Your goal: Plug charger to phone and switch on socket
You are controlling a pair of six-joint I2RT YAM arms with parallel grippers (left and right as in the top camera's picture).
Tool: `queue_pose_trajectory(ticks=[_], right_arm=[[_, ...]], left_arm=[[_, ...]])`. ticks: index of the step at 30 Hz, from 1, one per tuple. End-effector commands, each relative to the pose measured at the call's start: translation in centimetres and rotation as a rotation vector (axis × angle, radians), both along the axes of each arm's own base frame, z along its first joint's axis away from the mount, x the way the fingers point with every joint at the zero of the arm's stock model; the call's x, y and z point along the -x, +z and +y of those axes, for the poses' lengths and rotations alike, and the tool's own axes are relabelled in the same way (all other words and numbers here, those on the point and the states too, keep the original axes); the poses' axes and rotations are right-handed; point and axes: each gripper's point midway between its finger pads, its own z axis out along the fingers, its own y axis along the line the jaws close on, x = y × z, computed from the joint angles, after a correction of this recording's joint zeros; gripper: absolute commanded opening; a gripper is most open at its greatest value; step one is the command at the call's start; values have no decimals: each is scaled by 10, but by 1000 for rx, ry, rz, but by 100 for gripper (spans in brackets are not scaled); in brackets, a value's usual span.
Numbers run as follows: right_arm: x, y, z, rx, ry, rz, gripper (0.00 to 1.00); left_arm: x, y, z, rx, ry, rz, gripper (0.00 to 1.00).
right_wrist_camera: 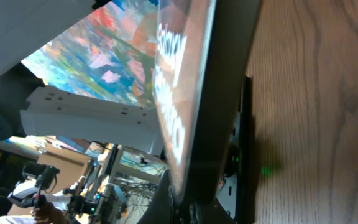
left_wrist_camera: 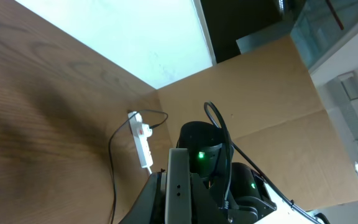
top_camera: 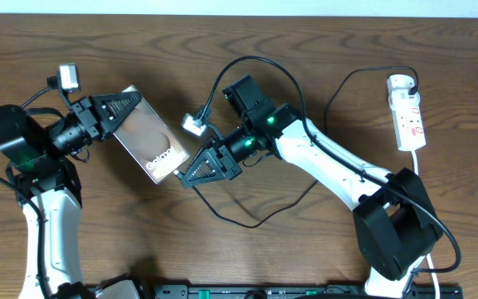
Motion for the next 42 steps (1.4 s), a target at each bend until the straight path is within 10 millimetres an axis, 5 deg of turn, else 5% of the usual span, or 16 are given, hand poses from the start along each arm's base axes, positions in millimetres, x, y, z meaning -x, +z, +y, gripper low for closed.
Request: queue_pose_trajectory(ticks=[1, 42], right_arm=[[0, 4, -1, -24, 6, -16, 1], [0, 4, -1, -20, 6, -11, 1]], left_arm=[[2, 7, -5, -18, -16, -37, 7], [3, 9, -6, -45, -25, -83, 8]])
